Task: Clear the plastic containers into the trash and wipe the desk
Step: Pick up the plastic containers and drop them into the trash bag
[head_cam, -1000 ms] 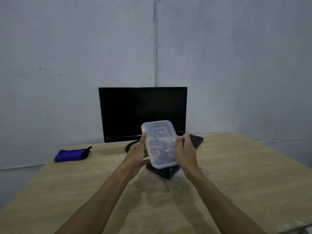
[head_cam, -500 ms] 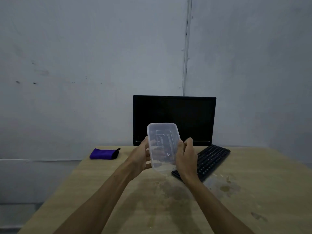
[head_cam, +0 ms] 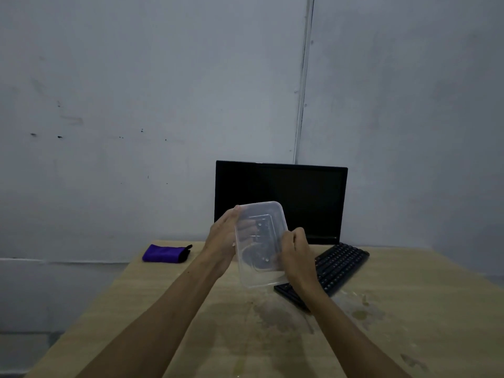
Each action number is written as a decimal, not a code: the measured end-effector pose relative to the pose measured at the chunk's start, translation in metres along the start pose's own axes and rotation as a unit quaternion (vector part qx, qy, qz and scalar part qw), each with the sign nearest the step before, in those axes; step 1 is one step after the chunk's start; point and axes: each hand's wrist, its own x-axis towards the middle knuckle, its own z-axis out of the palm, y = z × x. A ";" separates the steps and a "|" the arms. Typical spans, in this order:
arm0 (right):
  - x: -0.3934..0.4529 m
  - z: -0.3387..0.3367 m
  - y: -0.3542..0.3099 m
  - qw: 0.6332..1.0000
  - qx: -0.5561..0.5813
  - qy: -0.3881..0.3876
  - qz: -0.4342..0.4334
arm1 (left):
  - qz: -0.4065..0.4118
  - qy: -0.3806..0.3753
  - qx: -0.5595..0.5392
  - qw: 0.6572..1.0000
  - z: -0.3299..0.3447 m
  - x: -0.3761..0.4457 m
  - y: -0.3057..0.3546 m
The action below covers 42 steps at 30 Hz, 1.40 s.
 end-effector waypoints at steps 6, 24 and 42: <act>0.021 -0.005 -0.028 0.998 0.012 -0.068 0.014 | 0.002 -0.003 -0.046 0.999 0.003 0.004 0.004; 0.029 -0.006 -0.045 0.987 0.127 -0.093 -0.017 | 0.053 -0.068 0.108 0.990 0.004 0.007 0.034; 0.042 -0.035 -0.062 0.930 0.142 -0.324 0.101 | -0.013 -0.115 0.091 0.989 -0.015 0.016 0.050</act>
